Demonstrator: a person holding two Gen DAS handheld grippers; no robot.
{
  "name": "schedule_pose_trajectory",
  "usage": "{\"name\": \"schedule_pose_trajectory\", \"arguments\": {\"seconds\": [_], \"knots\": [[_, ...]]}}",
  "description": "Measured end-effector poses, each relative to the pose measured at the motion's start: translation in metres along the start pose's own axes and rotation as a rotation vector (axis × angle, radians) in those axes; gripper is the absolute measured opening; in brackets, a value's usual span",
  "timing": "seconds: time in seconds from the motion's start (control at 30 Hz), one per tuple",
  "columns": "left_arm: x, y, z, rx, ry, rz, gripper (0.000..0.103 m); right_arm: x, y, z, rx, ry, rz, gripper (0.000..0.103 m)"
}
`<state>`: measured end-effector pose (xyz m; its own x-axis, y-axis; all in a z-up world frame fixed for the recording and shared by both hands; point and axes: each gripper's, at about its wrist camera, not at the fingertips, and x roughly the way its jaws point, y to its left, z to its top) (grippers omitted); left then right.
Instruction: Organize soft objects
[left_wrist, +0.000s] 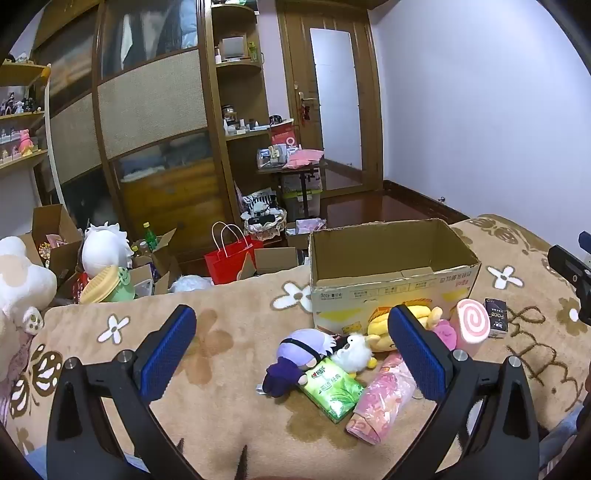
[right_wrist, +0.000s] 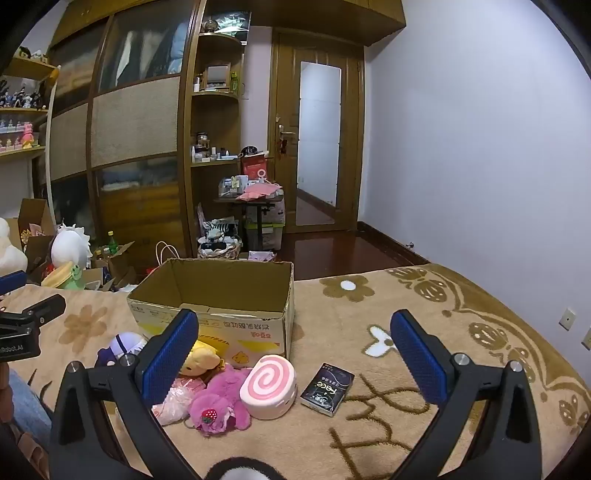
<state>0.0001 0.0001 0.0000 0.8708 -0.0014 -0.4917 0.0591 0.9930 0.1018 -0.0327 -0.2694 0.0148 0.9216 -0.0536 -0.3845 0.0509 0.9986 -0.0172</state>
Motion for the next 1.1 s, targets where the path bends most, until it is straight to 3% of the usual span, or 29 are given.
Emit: {"name": "schedule_pose_trajectory", "arguments": {"seconds": [1.1], "knots": [[-0.004, 0.0003, -0.0014, 0.004, -0.008, 0.008, 0.102, 0.001, 0.0032, -0.0008, -0.03, -0.002, -0.009, 0.103]]}}
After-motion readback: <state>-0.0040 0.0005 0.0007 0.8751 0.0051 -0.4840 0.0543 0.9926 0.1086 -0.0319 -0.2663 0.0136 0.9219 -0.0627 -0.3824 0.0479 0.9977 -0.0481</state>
